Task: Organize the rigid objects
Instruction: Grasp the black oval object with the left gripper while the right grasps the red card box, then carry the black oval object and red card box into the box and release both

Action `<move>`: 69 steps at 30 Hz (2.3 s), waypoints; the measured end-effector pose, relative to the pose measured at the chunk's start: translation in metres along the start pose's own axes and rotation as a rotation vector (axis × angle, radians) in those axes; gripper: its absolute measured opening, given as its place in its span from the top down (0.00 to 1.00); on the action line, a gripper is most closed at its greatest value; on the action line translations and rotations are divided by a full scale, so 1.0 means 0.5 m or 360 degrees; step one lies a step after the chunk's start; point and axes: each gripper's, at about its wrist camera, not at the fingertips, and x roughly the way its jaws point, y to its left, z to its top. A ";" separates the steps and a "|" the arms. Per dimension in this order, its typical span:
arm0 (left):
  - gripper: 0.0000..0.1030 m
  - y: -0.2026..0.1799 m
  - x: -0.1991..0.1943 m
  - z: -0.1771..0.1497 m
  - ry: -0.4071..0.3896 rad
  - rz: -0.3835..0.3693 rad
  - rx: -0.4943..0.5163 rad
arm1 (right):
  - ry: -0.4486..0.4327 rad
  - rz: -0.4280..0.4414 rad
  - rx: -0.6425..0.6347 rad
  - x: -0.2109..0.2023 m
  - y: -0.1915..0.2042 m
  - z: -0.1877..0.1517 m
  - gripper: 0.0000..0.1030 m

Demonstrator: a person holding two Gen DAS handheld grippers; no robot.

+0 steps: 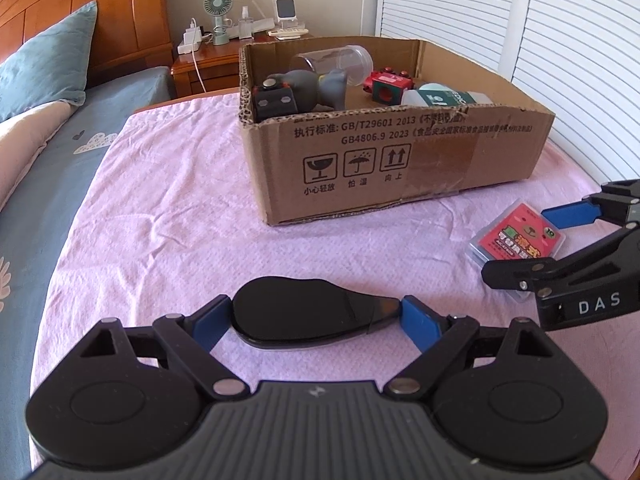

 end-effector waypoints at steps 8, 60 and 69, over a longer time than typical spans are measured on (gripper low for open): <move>0.13 0.007 -0.006 0.001 0.0040 -0.0062 0.0052 | 0.0013 0.0031 -0.0051 -0.016 -0.002 -0.004 0.11; 0.01 -0.072 -0.097 0.207 -0.0388 0.0142 0.0073 | -0.0250 0.0060 -0.0001 -0.124 -0.128 0.179 0.11; 0.01 -0.065 -0.144 0.135 -0.0392 0.0203 -0.0077 | -0.0183 0.0089 0.0071 -0.044 -0.140 0.267 0.11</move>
